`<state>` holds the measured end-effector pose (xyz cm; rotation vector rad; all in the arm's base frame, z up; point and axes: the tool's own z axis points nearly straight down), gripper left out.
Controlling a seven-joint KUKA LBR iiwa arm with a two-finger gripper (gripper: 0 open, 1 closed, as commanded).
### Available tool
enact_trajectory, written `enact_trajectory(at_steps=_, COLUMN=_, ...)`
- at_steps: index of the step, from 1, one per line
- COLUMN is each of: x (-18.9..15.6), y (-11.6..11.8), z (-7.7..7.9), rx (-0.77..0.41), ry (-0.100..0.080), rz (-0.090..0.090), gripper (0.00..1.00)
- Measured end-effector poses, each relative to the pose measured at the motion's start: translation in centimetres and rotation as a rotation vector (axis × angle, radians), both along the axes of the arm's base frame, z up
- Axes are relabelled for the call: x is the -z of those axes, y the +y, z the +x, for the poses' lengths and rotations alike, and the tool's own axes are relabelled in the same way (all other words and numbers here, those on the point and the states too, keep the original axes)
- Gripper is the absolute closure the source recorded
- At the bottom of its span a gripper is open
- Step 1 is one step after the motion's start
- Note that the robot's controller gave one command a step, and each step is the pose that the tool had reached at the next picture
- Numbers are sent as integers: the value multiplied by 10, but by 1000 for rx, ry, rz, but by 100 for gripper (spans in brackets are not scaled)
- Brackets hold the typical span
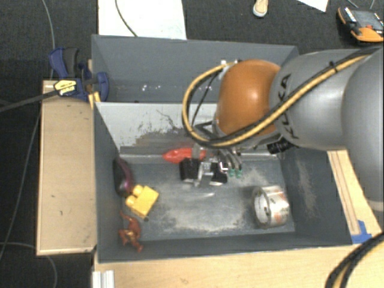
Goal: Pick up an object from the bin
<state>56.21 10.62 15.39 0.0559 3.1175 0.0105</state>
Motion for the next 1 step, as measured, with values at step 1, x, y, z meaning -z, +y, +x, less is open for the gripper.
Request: enact_trajectory(at_steps=1, x=-79, y=-2, z=-15, rx=21, ry=2, rz=1, gripper=100)
